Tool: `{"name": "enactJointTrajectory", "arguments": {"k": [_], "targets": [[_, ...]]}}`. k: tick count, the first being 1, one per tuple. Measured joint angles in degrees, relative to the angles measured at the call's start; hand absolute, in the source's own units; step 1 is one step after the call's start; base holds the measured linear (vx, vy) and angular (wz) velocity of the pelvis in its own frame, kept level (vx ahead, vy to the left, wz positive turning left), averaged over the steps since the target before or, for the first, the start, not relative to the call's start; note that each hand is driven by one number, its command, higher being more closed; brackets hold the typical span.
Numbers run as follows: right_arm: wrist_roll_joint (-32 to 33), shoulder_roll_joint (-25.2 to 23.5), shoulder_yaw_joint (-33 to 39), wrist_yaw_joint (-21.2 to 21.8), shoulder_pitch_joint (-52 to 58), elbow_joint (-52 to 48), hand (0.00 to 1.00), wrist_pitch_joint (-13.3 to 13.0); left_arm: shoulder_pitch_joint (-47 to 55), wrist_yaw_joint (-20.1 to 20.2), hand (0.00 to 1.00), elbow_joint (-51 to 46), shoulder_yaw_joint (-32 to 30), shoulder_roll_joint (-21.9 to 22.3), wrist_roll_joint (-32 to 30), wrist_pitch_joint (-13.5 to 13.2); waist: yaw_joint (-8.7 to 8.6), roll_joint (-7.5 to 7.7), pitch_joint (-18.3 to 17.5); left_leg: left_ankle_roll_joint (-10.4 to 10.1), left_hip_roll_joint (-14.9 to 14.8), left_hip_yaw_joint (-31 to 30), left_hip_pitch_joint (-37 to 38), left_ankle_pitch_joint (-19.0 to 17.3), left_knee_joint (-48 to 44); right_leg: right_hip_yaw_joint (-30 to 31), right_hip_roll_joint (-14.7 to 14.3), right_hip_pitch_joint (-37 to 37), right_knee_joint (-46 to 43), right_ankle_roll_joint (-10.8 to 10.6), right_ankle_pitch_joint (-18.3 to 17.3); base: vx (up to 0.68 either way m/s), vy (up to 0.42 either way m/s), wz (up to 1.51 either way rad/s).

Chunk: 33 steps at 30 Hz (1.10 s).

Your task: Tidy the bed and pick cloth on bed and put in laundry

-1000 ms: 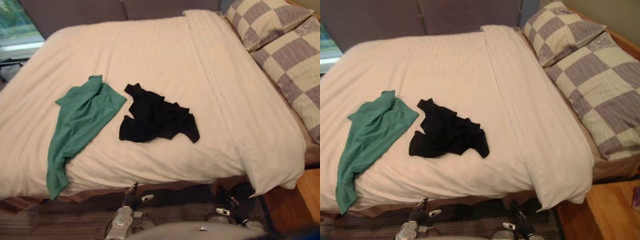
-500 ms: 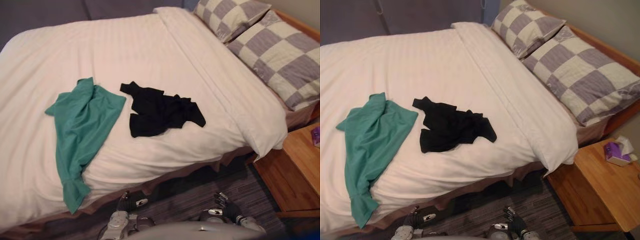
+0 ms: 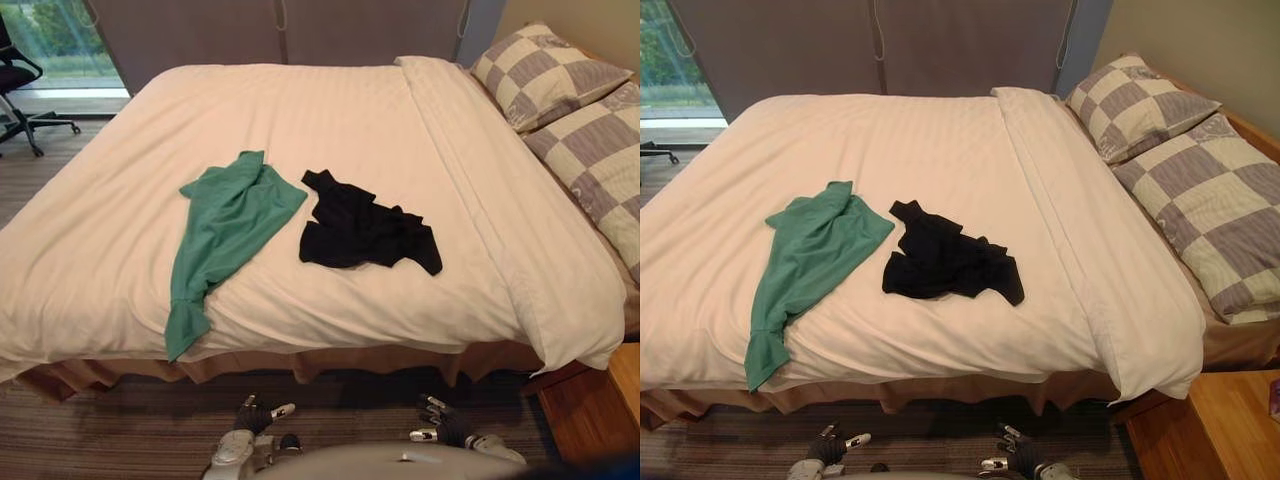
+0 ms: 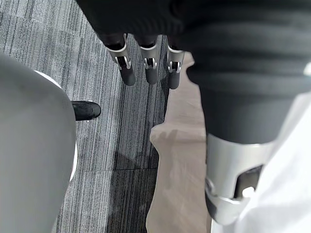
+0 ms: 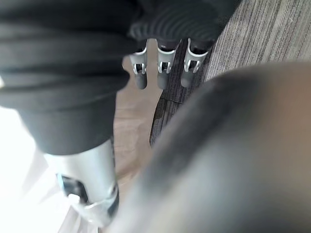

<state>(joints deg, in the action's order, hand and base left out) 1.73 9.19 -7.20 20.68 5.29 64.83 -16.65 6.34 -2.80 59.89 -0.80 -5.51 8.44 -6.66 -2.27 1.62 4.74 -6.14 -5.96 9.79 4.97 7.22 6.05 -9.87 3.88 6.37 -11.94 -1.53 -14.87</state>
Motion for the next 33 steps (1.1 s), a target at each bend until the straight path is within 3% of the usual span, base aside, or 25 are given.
{"name": "enactJointTrajectory", "arguments": {"k": [5, 9, 12, 13, 15, 16, 17, 19, 23, 25, 27, 30, 33], "targets": [[2.82, -0.15, 0.11, -1.45, 0.15, -0.61, 0.0, 1.03, -0.02, -0.11, 0.0, 0.16, -0.38, 0.02, 2.01, 0.13, -0.04, 0.11, -0.05, 0.18, 0.26, 2.03, -0.17, 0.13, -0.02, 1.09, 0.15, -1.06, -1.23, -0.13, -0.09, 0.0, 0.023, -0.12], [7.19, -1.07, 2.85, -5.94, 1.37, -1.04, 0.0, 4.05, -0.07, -0.42, 0.0, 0.17, -0.71, 0.05, 5.6, 0.67, 0.04, 0.23, -0.12, 0.79, 1.21, 0.31, -0.52, 0.71, -0.01, -1.39, 1.34, -1.01, -2.35, -0.35, -1.1, 0.0, 0.011, 0.35], [20.37, -3.77, 9.41, -12.96, 2.97, -1.73, 0.0, 7.64, -0.08, -3.85, 0.0, 0.59, -5.18, 0.49, 9.96, 3.03, 0.16, 0.8, -0.46, 2.5, 1.6, 2.83, -1.92, -0.14, -0.04, -5.33, 3.08, -0.89, -3.05, -0.8, -2.18, -0.04, 0.011, 0.57], [27.1, -5.06, 13.77, -15.81, 4.36, -2.67, 0.0, 8.91, -0.4, -6.19, 0.0, 1.54, -8.45, 0.91, 13.35, 4.23, 0.08, 1.37, -0.86, 3.52, 1.54, 7.27, -1.94, -0.3, -0.3, -7.49, 4.39, -0.48, -3.04, -1.29, -2.22, 0.04, 0.051, 0.77], [33.75, -6.95, 20.79, -19.02, 7.48, -2.84, 0.0, 10.21, -0.15, -10.06, 0.0, 2.32, -15.48, 1.8, 18.56, 5.9, 0.13, 1.33, -0.84, 4.24, 1.73, 13.25, -1.91, 0.12, -0.32, -10.95, 6.26, 1.13, -2.84, -2.92, -2.38, 0.08, 0.099, 0.99], [35.01, -7.06, 22.58, -20.39, 8.28, -2.79, 0.0, 10.59, 0.2, -11.27, 0.0, 2.31, -18.02, 1.93, 19.88, 6.51, 0.34, 1.25, -0.8, 4.33, 1.87, 13.63, -1.93, 0.44, -0.12, -11.19, 6.42, 1.74, -2.81, -3.32, -2.17, 0.13, 0.161, 0.65], [36.74, -6.76, 27.09, -23.12, 9.1, -2.78, 0.0, 10.79, 1.33, -13.97, 0.0, 2.29, -24.82, 1.53, 22.01, 7.59, 1.54, 1.31, -0.8, 4.85, 2.5, 13.36, -1.73, -0.51, -0.04, -10.21, 6.78, 2.72, -2.47, -4.42, -0.77, 0.11, 0.166, 0.23], [37.91, -5.82, 31.34, -25.51, 9.16, -3.03, 0.0, 10.64, 2.85, -16.52, 0.0, 2.21, -30.91, 0.05, 22.67, 8.54, 2.16, 0.84, -0.73, 5.1, 2.66, 13.26, -0.94, -1.48, -0.04, -8.04, 6.75, 3.31, -2.53, -4.08, 1.26, 0.1, 0.201, 0.11], [32.96, -1.18, 44.25, -32.97, 9.22, -6.2, 0.0, 10.5, 3.67, -20.6, 0.0, -1.01, -49.01, -9.49, 24.79, 10.15, 3.46, 2.44, -0.74, 5.33, 3.24, 12.7, 0.12, -3.47, -0.03, -5.59, 7.04, 3.99, -3.24, -3.15, 3.99, 0.08, 0.164, 0.14], [29.03, 4.43, 51.28, -35.69, 9.05, -7.62, 0.0, 8.52, 2.9, -21.6, 0.0, -4.39, -57.6, -16.08, 21.52, 10.11, 3.49, 2.76, -0.85, 5.65, 3.53, 12.14, 0.06, -3.97, -0.03, -5.55, 7.08, 4.15, -3.13, -2.4, 5.09, 0.07, 0.109, 0.15], [26.77, 9.1, 55.12, -36.59, 8.23, -8.28, 0.0, 7.19, 1.79, -21.81, 0.0, -6.15, -60.76, -20.83, 17.17, 9.68, 3.58, 2.78, -0.9, 5.91, 3.91, 11.81, 0.03, -4.17, -0.02, -5.53, 7.28, 4.3, -3.08, -2.14, 5.25, 0.05, 0.064, 0.1], [21.43, 17.07, 58.59, -36.53, 7.54, -13.28, 0.0, 2.66, -0.44, -22.56, 0.0, -10.55, -61.48, -29.14, 6.77, 6.76, 3.6, 2.68, -1.14, 5.96, 4.14, 11.7, 0.0, -4.37, -0.02, -5.03, 7.33, 4.33, -2.94, -2.02, 5.32, 0.05, 0.024, 0.04], [16.07, 24.35, 56.6, -35.47, 4.83, -17.86, 0.0, -0.49, -4.21, -22.95, 0.0, -13.68, -54.2, -37.77, 2.76, 4.46, 3.81, 2.54, -1.77, 5.47, 4.18, 11.05, -0.19, -4.01, -0.04, -4.87, 7.03, 4.54, -2.46, -1.87, 5.23, 0.03, -0.014, 0.09]]}}
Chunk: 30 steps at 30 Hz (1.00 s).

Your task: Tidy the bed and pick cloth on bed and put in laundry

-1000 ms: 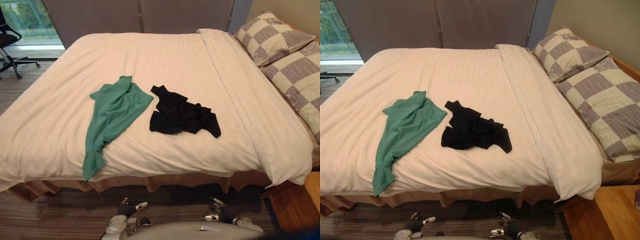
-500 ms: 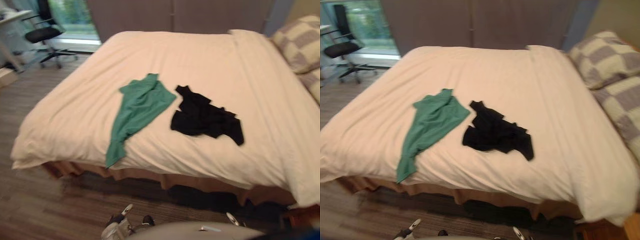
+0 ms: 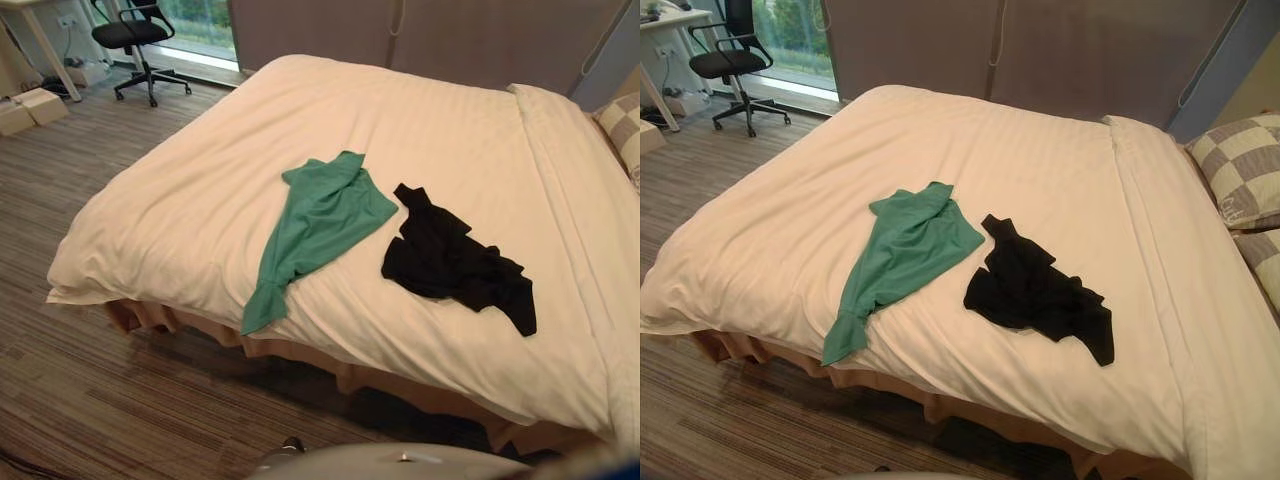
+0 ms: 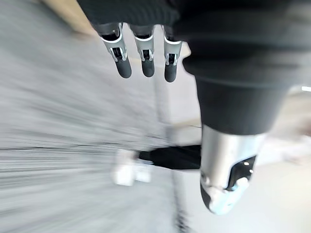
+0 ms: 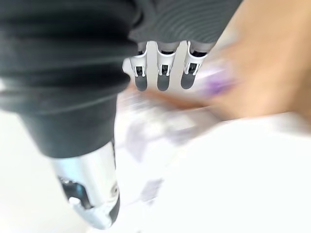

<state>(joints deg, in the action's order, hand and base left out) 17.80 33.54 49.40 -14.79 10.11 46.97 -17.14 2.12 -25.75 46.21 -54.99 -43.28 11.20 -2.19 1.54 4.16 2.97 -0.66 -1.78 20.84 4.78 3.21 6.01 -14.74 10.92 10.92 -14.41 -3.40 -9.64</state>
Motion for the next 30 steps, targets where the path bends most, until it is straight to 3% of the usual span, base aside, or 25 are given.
{"name": "enactJointTrajectory", "arguments": {"k": [2, 4, 7, 11, 13, 16, 18, 22, 23, 28, 30], "targets": [[-3.72, 3.18, -7.16, 1.11, -1.32, -6.61, 0.0, -0.69, -3.58, -0.2, 0.0, -4.34, 8.93, -5.13, -2.93, -0.38, -0.44, 0.13, -1.43, 0.04, 0.58, -1.09, -0.89, 0.29, -0.03, 1.24, -0.3, -0.39, 0.49, 0.66, -0.41, 0.02, 0.004, 0.24], [-10.89, 4.19, -13.35, 2.37, -2.92, -15.91, 0.0, 0.31, -7.74, 0.75, 0.0, -10.8, 15.37, -8.35, -8.73, 0.47, -1.04, 0.1, -1.71, 0.69, 0.63, -1.54, -0.92, 1.08, -0.08, 3.13, -0.67, -0.58, 0.5, 1.26, -0.8, 0.01, 0.008, 0.22], [-17.17, 4.18, -17.16, 5.53, -4.56, -24.96, 0.0, 0.51, -11.16, 1.98, 0.0, -18.08, 19.93, -9.4, -15.22, 2.06, -1.55, 0.04, -2.3, 0.71, 0.66, -1.88, -0.91, 1.42, -0.38, 4.7, -0.9, -0.57, 0.5, 1.28, -0.82, 0.02, 0.003, 0.08], [-22.4, 3.94, -25.73, 13.09, -5.39, -33.77, 0.0, 1.38, -14.44, 4.36, 0.0, -24.75, 27.49, -9.29, -21.62, 6.62, -2.8, -1.04, -2.49, 1.06, 0.78, -2.37, -0.88, 1.71, -0.41, 6.31, -1.05, -0.54, 0.42, 1.28, -0.82, 0.01, 0.003, 0.02], [-23.08, 3.81, -28.21, 15.9, -5.45, -35.64, 0.0, 2.34, -14.48, 4.41, 0.0, -26.25, 29.58, -8.05, -22.06, 7.06, -3.58, -1.01, -2.5, 1.31, 0.69, -2.39, -0.86, 2.14, -0.42, 7.16, -1.19, -0.52, 0.39, 1.28, -0.81, 0.01, -0.016, 0.01], [-23.03, 2.32, -31.6, 17.98, -5.72, -38.44, 0.0, 4.46, -13.45, 3.32, 0.0, -29.12, 32.17, -0.82, -21.11, 7.09, -3.99, -0.74, -2.39, 1.36, -0.03, -2.53, -0.76, 2.62, -0.42, 9.21, -1.93, -0.4, 0.39, 1.28, -0.8, -0.01, -0.056, 0.0], [-23.04, 0.48, -34.85, 18.88, -5.63, -42.81, 0.0, 8.05, -10.64, 1.58, 0.0, -31.29, 36.73, 5.74, -22.4, 7.17, -4.34, -0.49, -1.36, 0.74, -0.88, -2.6, -0.89, 3.04, -0.42, 9.55, -2.94, -0.54, 0.6, 1.17, -0.64, -0.07, -0.071, -0.08], [-22.43, 0.56, -35.77, 20.0, -5.9, -43.16, 0.0, 9.91, -14.12, 1.79, 0.0, -23.33, 39.57, 5.96, -21.99, 6.19, -4.39, 0.05, 0.71, -0.2, -2.58, -2.01, -3.29, 4.56, -0.41, 12.36, -4.62, -3.68, 0.25, 1.74, -1.11, -0.14, -0.088, -0.15], [-22.42, 0.35, -37.35, 19.58, -5.86, -43.12, 0.0, 9.92, -15.88, 1.46, 0.0, -22.81, 40.42, 5.7, -23.59, 6.02, -4.23, 0.18, 1.7, -0.3, -3.12, -1.78, -5.72, 5.47, -0.4, 12.72, -5.22, -6.78, -0.82, 2.79, -1.93, -0.21, -0.079, -0.09], [-20.56, -7.28, -40.79, 16.12, -3.76, -43.12, 0.0, 9.92, -20.16, -3.73, 0.0, -23.79, 41.94, 4.06, -35.46, 4.83, -3.8, 4.34, 9.02, -0.69, -5.01, -0.75, -12.37, 10.06, -0.36, 16.08, -7.07, -10.66, 4.52, 1.45, -4.13, -0.22, -0.128, -0.15], [-20.14, -8.34, -40.76, 14.92, -0.36, -43.13, 0.0, 9.92, -19.44, -5.64, 0.0, -26.4, 42.08, 4.38, -39.87, 4.64, -3.83, 4.65, 10.0, -1.38, -6.62, -0.72, -13.8, 10.15, -0.04, 16.05, -8.67, -12.36, 4.55, 1.78, -3.75, -0.17, -0.122, 0.01]]}}
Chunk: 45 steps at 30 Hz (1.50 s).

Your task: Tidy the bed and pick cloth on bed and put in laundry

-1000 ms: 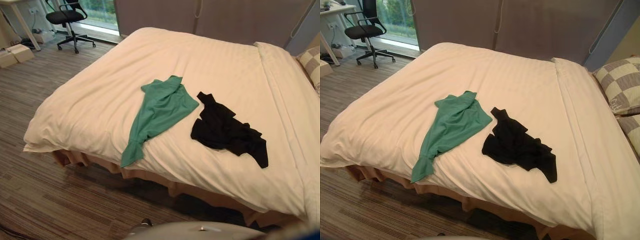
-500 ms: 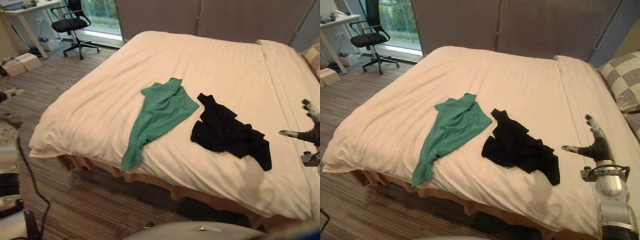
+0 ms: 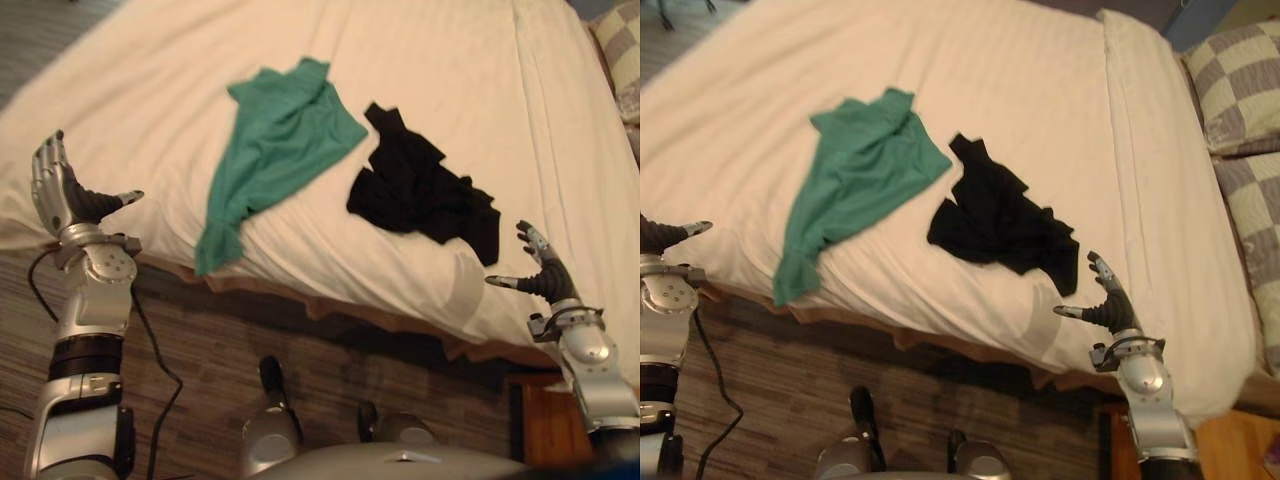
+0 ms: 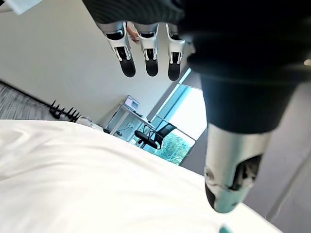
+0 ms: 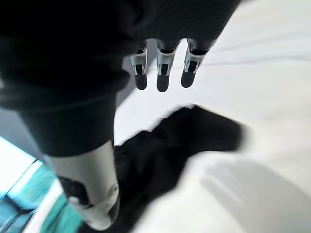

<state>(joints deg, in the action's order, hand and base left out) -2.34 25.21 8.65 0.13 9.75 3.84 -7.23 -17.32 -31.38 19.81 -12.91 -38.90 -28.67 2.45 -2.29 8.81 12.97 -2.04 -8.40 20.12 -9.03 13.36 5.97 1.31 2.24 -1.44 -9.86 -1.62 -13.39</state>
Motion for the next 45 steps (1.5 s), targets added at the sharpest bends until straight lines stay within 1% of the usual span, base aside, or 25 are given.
{"name": "enactJointTrajectory", "arguments": {"k": [2, 4, 5, 8, 11, 12, 14, 17, 20, 21, 22, 23, 25, 26, 27, 29, 30, 32, 34, 35, 36, 37, 39, 43, 45], "targets": [[0.11, -0.21, 0.22, -0.51, 3.42, 0.0, 0.0, -0.08, 0.67, -3.03, 0.0, -3.33, 0.0, 0.0, -2.99, -0.47, 0.23, 0.56, 0.57, -0.65, -1.1, 0.32, -1.08, -0.45, 0.01, -0.04, -0.47, -0.97, 0.87, 0.94, 0.62, -0.11, -0.074, -0.09], [1.81, -0.93, 1.09, -0.63, 5.52, 0.01, 0.0, -0.7, 0.69, -5.69, 0.0, -5.31, -0.08, -0.13, -4.46, -0.75, 0.27, 0.66, 0.94, -0.6, -1.6, 0.98, -2.39, -0.21, -0.02, 0.41, -1.03, -2.1, 1.73, 0.66, 1.73, -0.04, -0.015, -0.17], [2.37, -2.62, 2.08, -0.77, 6.95, 0.05, 0.0, -1.58, 0.69, -7.1, 0.0, -5.57, -0.1, -0.23, -4.46, -1.52, 0.14, 0.65, 1.32, -0.3, -1.66, 1.3, -2.77, 0.79, -0.09, 1.39, -1.46, -2.29, 1.62, 0.0, 2.63, 0.01, 0.035, -0.2], [3.95, -4.73, 2.07, -1.05, 8.51, 0.05, 0.0, -3.6, 0.55, -7.65, 0.0, -5.66, -0.17, -0.94, -3.97, -3.24, 0.11, 1.26, 2.0, 0.26, -1.3, 1.49, -3.58, 1.33, -0.34, 2.5, -1.12, -3.49, 1.48, -0.26, 2.85, 0.01, 0.038, -0.11], [4.19, -7.03, 1.99, -1.97, 8.96, 0.8, 0.0, -5.79, 0.83, -7.8, 0.0, -6.03, -0.46, -2.09, -3.42, -4.39, 0.12, 1.61, 3.38, 0.09, -1.45, 1.53, -4.21, 1.19, -0.34, 2.62, -1.28, -4.25, 1.32, -0.25, 2.84, 0.0, 0.006, -0.02], [4.23, -7.66, 1.9, -2.3, 9.16, 1.06, 0.0, -6.43, 1.32, -7.99, 0.0, -7.41, -0.82, -2.13, -3.52, -4.38, 0.22, 1.62, 4.1, -0.23, -1.54, 1.6, -4.22, 0.93, -0.34, 2.64, -1.35, -4.31, 1.3, -0.2, 2.81, 0.0, 0.0, 0.0], [4.23, -8.46, 1.86, -2.82, 9.15, 1.91, 0.0, -7.5, 2.65, -10.24, 0.0, -9.5, -1.29, -2.26, -4.96, -4.32, 0.35, 1.64, 4.68, -0.32, -1.7, 1.81, -4.4, 0.86, -0.34, 2.94, -1.48, -4.76, 1.16, -0.15, 2.77, 0.01, -0.015, -0.09], [4.24, -8.81, 1.6, -3.23, 9.24, 2.31, 0.0, -8.76, 3.41, -12.5, 0.0, -9.91, -1.48, -2.36, -10.75, -2.95, 1.02, 1.58, 4.73, -0.06, -1.91, 3.02, -4.55, 1.07, -0.36, 4.43, -1.63, -5.95, 0.75, -0.08, 2.73, 0.03, -0.01, -0.2], [4.27, -8.81, 1.54, -3.41, 9.24, 2.31, 0.0, -9.58, 3.41, -12.75, 0.0, -10.04, -1.47, -2.86, -10.56, -2.82, 0.47, 1.14, 5.13, -0.05, -1.88, 2.97, -4.63, 1.07, -0.37, 4.46, -1.63, -5.98, 0.8, 0.01, 2.65, 0.05, -0.009, -0.04], [4.31, -8.81, 1.36, -3.73, 9.24, 2.34, 0.0, -9.83, 3.44, -12.73, 0.0, -10.08, -1.5, -3.07, -6.64, -3.94, 0.26, 1.07, 5.28, -0.05, -1.89, 2.93, -4.63, 1.07, -0.38, 4.45, -1.67, -5.98, 0.8, 0.11, 2.56, 0.06, -0.018, 0.01], [4.35, -8.85, 0.94, -4.35, 9.29, 2.41, 0.0, -10.11, 3.62, -12.25, 0.0, -10.11, -1.57, -3.04, 0.1, -5.97, 0.14, 1.02, 5.37, -0.05, -1.91, 2.89, -4.62, 1.07, -0.39, 4.45, -1.72, -5.97, 0.78, 0.23, 2.44, 0.05, -0.02, 0.01], [4.38, -8.92, 0.59, -4.62, 9.34, 2.52, 0.0, -10.19, 3.83, -11.67, 0.0, -10.11, -1.61, -2.93, 2.74, -7.1, 0.13, 1.04, 5.37, -0.05, -1.95, 2.87, -4.62, 1.07, -0.4, 4.45, -1.76, -5.96, 0.77, 0.29, 2.41, 0.05, -0.021, 0.01], [4.99, -10.22, -1.21, -5.04, 10.22, 2.87, 0.0, -10.78, 5.96, -8.69, 0.0, -11.84, -2.05, -1.55, 13.25, -11.42, 0.19, 1.44, 5.65, -0.06, -2.15, 2.71, -4.46, 1.07, -0.41, 4.44, -1.99, -5.74, 0.76, 0.46, 2.3, 0.05, -0.027, 0.03], [5.65, -11.1, -1.69, -5.08, 10.65, 2.94, 0.0, -10.96, 6.72, -8.21, 0.0, -12.43, -2.2, -0.82, 15.3, -12.78, 0.27, 1.65, 5.97, -0.06, -2.23, 2.66, -4.21, 1.07, -0.42, 4.42, -2.08, -5.47, 0.78, 0.58, 2.22, 0.05, -0.04, 0.06], [6.25, -12.61, -3.02, -5.41, 11.26, 3.76, 0.0, -11.36, 8.18, -7.11, 0.0, -13.08, -2.75, 1.21, 19.09, -15.28, 0.29, 2.03, 6.18, -0.11, -2.35, 2.34, -4.04, 1.03, -0.42, 4.24, -2.24, -5.05, 0.85, 0.68, 2.17, 0.03, -0.036, 0.08], [6.57, -14.46, -4.22, -5.56, 11.67, 5.21, 0.0, -11.74, 9.46, -6.21, 0.0, -13.1, -2.83, 3.89, 23.46, -17.76, 0.27, 2.5, 6.51, -0.2, -2.45, 1.81, -4.02, 0.96, -0.42, 4.06, -2.43, -4.78, 0.89, 0.85, 2.0, 0.02, -0.033, 0.11], [6.58, -14.91, -4.88, -5.58, 11.82, 5.68, 0.0, -12.36, 9.73, -5.25, 0.0, -13.1, -2.82, 5.24, 25.31, -18.65, 0.33, 2.68, 6.97, -0.24, -2.48, 1.7, -4.01, 0.95, -0.42, 4.06, -2.46, -4.73, 0.9, 0.86, 1.99, 0.0, -0.018, 0.06], [6.59, -15.69, -4.99, -5.6, 11.87, 5.73, 0.0, -12.99, 9.74, -4.32, 0.0, -13.1, -2.82, 6.55, 25.87, -19.04, 0.38, 2.64, 7.75, -0.42, -2.47, 1.65, -4.09, 0.88, -0.41, 4.09, -2.44, -4.81, 0.89, 0.79, 1.91, -0.02, 0.005, 0.0], [6.59, -15.7, -5.71, -5.61, 11.9, 6.0, 0.0, -13.25, 9.86, -3.88, 0.0, -13.1, -2.68, 7.04, 24.99, -18.87, 0.3, 2.64, 8.27, -0.5, -2.41, 1.67, -4.14, 0.81, -0.4, 4.13, -2.37, -5.28, 0.81, 0.67, 1.81, -0.02, 0.006, 0.0], [6.62, -15.7, -6.35, -5.62, 12.07, 6.01, 0.0, -13.34, 9.83, -4.17, 0.0, -13.1, -2.55, 7.08, 22.32, -17.76, 0.18, 2.53, 8.72, -0.59, -2.39, 1.7, -4.16, 0.72, -0.39, 4.22, -2.34, -5.45, 0.82, 0.5, 1.64, 0.0, 0.0, 0.0], [6.67, -15.7, -7.03, -5.63, 12.4, 6.0, 0.0, -13.61, 9.84, -5.14, 0.0, -13.09, -2.03, 7.07, 18.6, -16.25, 0.18, 2.33, 8.89, -0.76, -2.37, 1.76, -4.47, 0.6, -0.38, 4.27, -2.31, -5.89, 0.68, 0.47, 1.55, 0.0, 0.0, 0.0], [6.68, -15.71, -7.31, -5.61, 12.57, 5.99, 0.0, -13.71, 9.82, -5.7, 0.0, -13.09, -1.58, 7.07, 16.69, -15.33, 0.18, 2.23, 8.96, -0.75, -2.37, 1.82, -4.68, 0.61, -0.38, 4.35, -2.31, -6.13, 0.65, 0.46, 1.55, 0.0, 0.0, 0.0], [6.83, -15.7, -7.56, -5.53, 12.63, 5.99, 0.0, -13.71, 9.6, -7.8, 0.0, -13.07, 0.6, 6.87, 8.25, -11.01, 0.11, 2.02, 9.09, -0.56, -2.36, 2.24, -5.56, 0.78, -0.39, 4.79, -2.28, -7.42, 0.26, 0.41, 1.6, 0.02, 0.009, -0.07], [8.84, -15.7, -8.0, -5.41, 12.64, 6.0, 0.0, -13.71, 9.14, -7.62, 0.0, -13.0, 3.31, 6.16, 2.53, -6.56, -0.25, 1.82, 9.24, -0.55, -2.23, 2.97, -6.02, 0.98, -0.41, 5.45, -2.12, -8.06, -0.26, 0.36, 1.64, 0.05, 0.008, -0.09], [8.9, -15.69, -8.13, -5.32, 12.63, 6.0, 0.0, -13.79, 8.65, -7.19, 0.0, -13.0, 4.72, 4.83, 1.99, -5.09, -0.55, 1.33, 9.58, -0.55, -2.25, 2.96, -6.02, 0.98, -0.41, 5.44, -2.14, -8.09, -0.26, 0.36, 1.64, 0.02, -0.002, 0.0]]}}
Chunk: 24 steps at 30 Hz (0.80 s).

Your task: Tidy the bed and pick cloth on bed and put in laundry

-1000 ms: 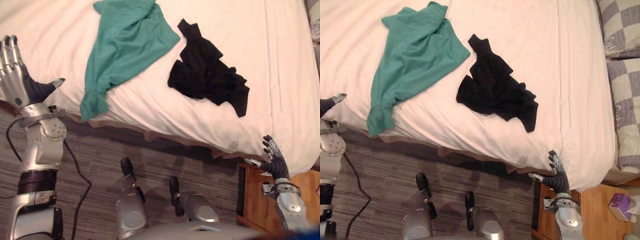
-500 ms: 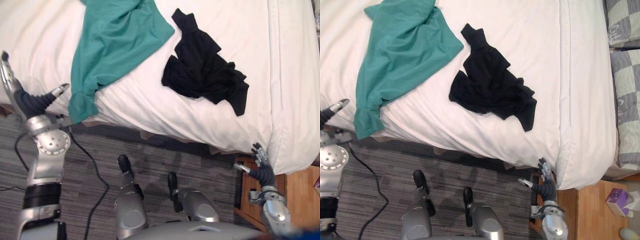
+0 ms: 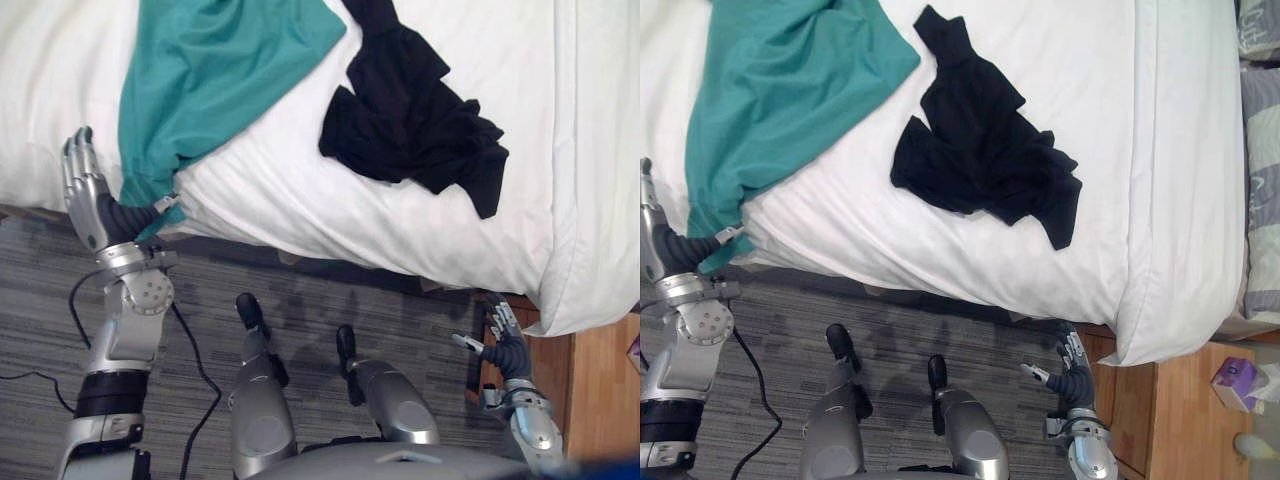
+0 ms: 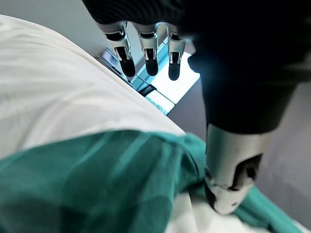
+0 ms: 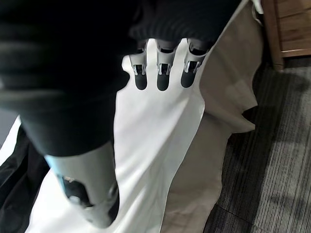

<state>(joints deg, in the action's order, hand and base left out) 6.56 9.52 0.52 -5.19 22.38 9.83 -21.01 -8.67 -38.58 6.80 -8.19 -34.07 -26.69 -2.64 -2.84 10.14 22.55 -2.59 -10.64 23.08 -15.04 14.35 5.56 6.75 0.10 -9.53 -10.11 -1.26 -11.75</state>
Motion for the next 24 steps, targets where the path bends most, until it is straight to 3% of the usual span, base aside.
{"name": "enactJointTrajectory", "arguments": {"k": [3, 13, 14, 24], "targets": [[0.1, 0.11, 0.0, 0.0, -0.12, 0.0, 0.0, -0.87, -1.49, 0.99, 0.0, 1.98, 1.68, -2.49, -0.71, 2.22, -0.11, -1.55, 1.05, 0.0, -0.02, 0.08, -0.01, 0.0, 0.0, 0.0, 0.0, -0.29, -0.25, -0.02, -0.02, 0.0, -0.002, -0.03], [1.93, 0.13, -0.02, -0.29, -1.77, -0.15, 0.0, -1.75, -3.29, -1.86, 0.0, 6.01, 3.99, -2.88, 3.55, 3.56, -0.97, -2.6, 4.34, 0.45, 0.5, 0.43, -2.59, 0.46, 0.0, 0.19, 0.36, -6.13, -5.36, -0.56, -2.08, -0.02, 0.003, -0.01], [1.93, 0.14, -0.04, -0.32, -2.29, -0.2, 0.0, -1.75, -3.42, -2.67, 1.0, 5.89, 3.98, -2.88, 3.54, 3.74, -1.02, -2.87, 4.51, 0.48, 0.59, 0.52, -2.97, 0.49, 0.01, 0.24, 0.42, -6.79, -5.93, -0.55, -2.32, 0.0, 0.0, 0.0], [1.83, 0.7, -0.53, -1.75, -1.68, -8.52, 0.0, -1.67, -3.52, -6.39, 1.0, -1.71, 3.53, -2.74, 8.11, 5.52, -0.69, -4.86, 5.74, 0.8, 0.52, 0.74, -5.22, 1.0, 0.0, 0.07, 0.39, -9.12, -7.41, -0.53, -2.37, 0.0, 0.0, 0.0]]}}
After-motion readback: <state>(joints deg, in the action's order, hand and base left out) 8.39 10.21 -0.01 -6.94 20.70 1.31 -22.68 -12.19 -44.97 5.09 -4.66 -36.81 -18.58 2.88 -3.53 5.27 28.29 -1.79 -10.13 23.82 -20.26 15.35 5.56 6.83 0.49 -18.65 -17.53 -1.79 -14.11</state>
